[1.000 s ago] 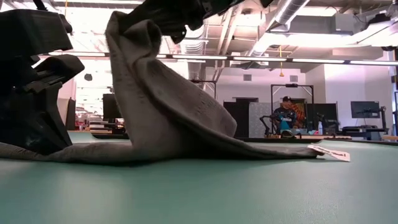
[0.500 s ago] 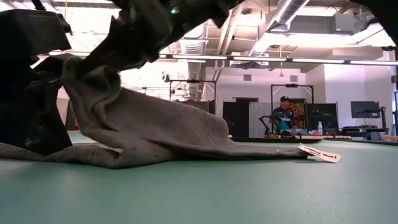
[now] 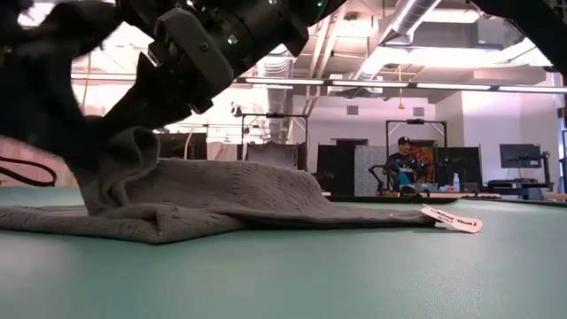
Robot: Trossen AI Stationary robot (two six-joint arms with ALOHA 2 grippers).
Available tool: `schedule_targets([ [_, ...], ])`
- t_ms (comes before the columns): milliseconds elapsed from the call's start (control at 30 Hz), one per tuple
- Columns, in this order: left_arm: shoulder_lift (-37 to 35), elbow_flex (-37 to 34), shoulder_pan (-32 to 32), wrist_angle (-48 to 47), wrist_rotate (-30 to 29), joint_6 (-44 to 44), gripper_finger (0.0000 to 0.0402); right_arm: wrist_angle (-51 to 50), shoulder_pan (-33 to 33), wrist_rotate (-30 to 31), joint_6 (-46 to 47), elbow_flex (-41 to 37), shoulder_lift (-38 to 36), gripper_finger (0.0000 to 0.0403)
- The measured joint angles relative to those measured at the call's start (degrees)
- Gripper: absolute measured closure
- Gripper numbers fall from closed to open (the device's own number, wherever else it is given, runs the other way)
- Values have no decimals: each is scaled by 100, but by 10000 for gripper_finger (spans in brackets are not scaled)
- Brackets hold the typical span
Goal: Roll towel
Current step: Fold the gray towel
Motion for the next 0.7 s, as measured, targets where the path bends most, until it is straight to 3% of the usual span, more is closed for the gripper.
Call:
schedule_targets([
  [133, 0, 460, -80, -1026, -2, -513, 402, -50, 28, -19, -5, 13, -15, 387],
  [267, -16, 392, -423, -2085, 12, -1977, 402, -205, 58, -7, -47, -7, 9, 387],
  [467, -13, 31, -1137, -2454, 96, -3853, 401, -234, 77, -3, -58, 0, 4, 387],
  [700, -17, -608, -1345, -2149, 248, -4770, 402, -173, 130, 1, -106, 0, 4, 387],
])
